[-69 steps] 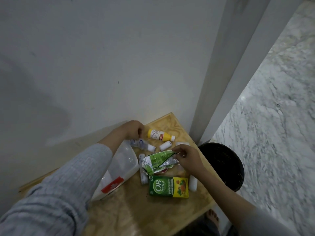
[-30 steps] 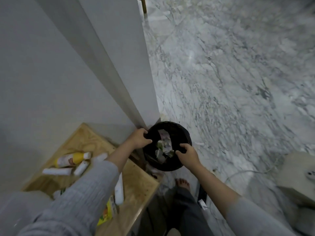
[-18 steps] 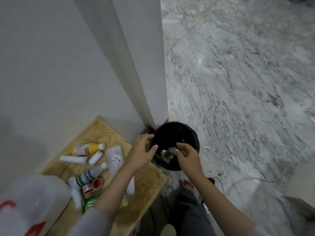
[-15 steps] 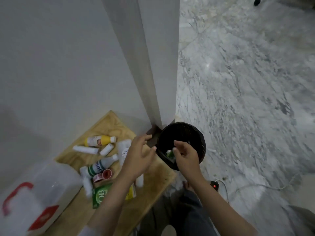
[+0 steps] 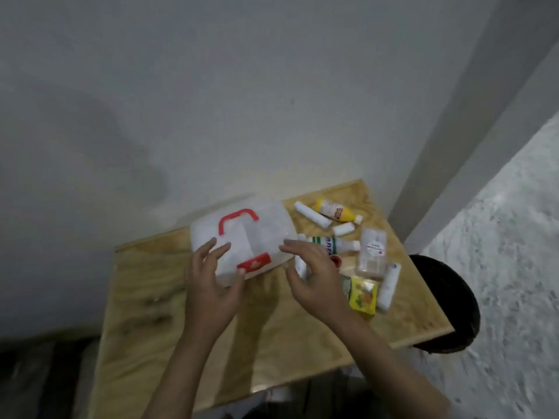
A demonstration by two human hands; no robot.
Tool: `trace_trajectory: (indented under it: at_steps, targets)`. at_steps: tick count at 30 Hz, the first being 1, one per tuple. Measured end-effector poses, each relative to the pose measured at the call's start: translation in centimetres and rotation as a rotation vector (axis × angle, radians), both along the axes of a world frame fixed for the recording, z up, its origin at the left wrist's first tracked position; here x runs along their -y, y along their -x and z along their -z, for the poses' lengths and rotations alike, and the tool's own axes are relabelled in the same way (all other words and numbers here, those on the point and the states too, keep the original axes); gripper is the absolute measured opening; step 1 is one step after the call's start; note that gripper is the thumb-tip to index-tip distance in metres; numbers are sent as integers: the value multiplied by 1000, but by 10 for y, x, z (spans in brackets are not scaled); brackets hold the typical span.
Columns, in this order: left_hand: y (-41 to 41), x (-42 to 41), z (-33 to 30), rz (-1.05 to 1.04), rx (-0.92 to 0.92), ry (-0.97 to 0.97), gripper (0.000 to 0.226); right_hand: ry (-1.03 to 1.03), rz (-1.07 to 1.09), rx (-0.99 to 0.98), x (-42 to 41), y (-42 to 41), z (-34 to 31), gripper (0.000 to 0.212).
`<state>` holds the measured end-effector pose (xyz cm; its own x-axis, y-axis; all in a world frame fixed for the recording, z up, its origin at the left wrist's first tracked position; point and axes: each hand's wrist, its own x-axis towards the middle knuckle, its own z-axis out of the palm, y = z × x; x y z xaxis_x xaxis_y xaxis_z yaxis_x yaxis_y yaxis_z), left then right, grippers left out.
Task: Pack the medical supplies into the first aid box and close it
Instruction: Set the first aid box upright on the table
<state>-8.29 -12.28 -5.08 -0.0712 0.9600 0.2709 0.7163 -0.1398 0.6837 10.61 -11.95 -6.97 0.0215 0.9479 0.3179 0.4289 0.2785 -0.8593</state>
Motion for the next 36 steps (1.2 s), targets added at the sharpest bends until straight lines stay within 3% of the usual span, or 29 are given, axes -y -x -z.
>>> trace_trajectory:
  at_steps: [5, 11, 18, 22, 27, 30, 36]
  targets:
    - [44, -6, 39, -10, -64, 145, 65, -107, -177, 395, -39, 25, 21, 29]
    - [48, -13, 80, 52, 63, -34, 72, -181, -202, 492, -48, 30, 43, 43]
    - [45, -26, 108, -9, 32, -206, 77, -482, -176, 708, -54, 28, 63, 63]
    - [52, -29, 108, 15, 69, -230, 76, -576, -153, 856, -58, 25, 65, 63]
    - [61, -20, 97, 33, 71, -210, 74, -631, -196, 941, -49, 23, 57, 47]
    - [69, -12, 89, 55, 57, -183, 78, -649, -257, 892, -39, 24, 54, 35]
    - [68, 0, 87, -21, 106, -94, 107, -542, -236, 532, -32, 29, 52, 24]
